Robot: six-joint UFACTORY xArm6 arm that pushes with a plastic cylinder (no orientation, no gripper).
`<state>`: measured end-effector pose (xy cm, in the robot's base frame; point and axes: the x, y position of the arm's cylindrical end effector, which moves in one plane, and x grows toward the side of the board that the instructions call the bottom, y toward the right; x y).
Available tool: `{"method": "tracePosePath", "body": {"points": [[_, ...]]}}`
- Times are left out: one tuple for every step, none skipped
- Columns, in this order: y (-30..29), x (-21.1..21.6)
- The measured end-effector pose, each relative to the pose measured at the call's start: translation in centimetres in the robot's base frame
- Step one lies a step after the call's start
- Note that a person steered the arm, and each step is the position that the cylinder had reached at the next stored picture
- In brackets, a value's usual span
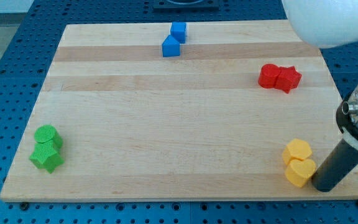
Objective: Move the yellow hexagon diagonally to the yellow heart
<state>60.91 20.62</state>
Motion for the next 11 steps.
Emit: {"method": "tracePosePath", "body": {"points": [[-0.3,-0.5],[-11.4,-1.7],[-21.6,-1.7],[-16.3,-3.2],[-7.9,-5.2],[-10.4,-0.7],[-3.3,0.2],[4.1,-2.8],[0.2,-4.0],[-8.0,-4.0],[-7.6,-4.1]]}}
